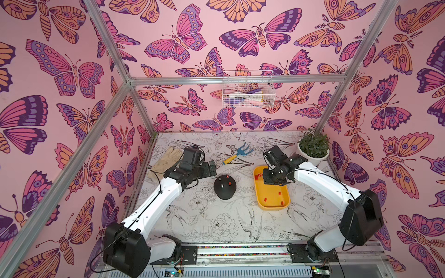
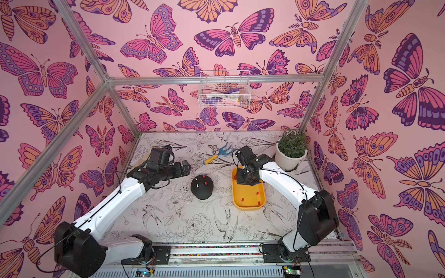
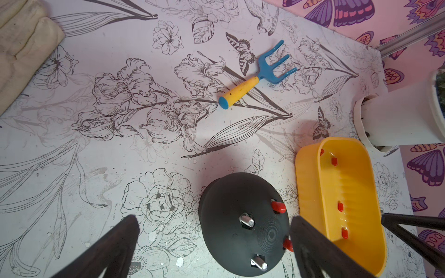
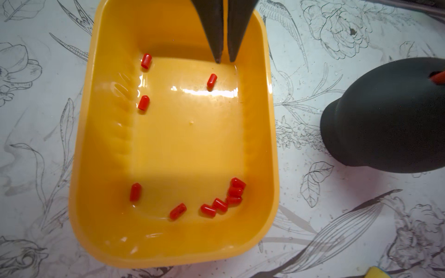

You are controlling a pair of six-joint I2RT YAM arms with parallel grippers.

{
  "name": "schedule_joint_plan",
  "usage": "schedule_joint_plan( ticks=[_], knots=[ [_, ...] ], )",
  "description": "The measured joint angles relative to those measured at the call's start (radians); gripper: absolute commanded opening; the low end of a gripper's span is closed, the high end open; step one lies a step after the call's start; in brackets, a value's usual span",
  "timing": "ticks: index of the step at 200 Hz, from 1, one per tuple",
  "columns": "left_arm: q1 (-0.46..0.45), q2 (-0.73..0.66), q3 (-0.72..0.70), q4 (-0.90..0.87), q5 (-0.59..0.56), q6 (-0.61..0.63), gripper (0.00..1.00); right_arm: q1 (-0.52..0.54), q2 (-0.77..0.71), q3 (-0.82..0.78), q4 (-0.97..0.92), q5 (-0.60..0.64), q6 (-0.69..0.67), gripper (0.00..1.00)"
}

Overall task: Cover the protruding screws with screw protection sleeves
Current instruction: Pick up the screw protection sleeve from the storage box.

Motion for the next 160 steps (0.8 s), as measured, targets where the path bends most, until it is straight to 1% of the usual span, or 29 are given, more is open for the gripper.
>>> schedule_joint_plan(
  ticks=[39, 81, 160],
  knots=[
    [0.01, 0.037, 0.002, 0.0, -0.007, 0.004, 1.0, -0.011, 0.015, -0.036, 0.003, 0.06, 0.043, 0.1],
    [0.02, 0.04, 0.007, 0.002, -0.018, 0.011, 1.0, -0.029, 0.095, -0.054, 0.013, 0.111, 0.078, 0.1],
    [0.031, 0.092, 0.024, 0.01, -0.018, 0.022, 1.0, -0.073, 0.143, -0.123, 0.045, 0.149, 0.135, 0.11]
  ],
)
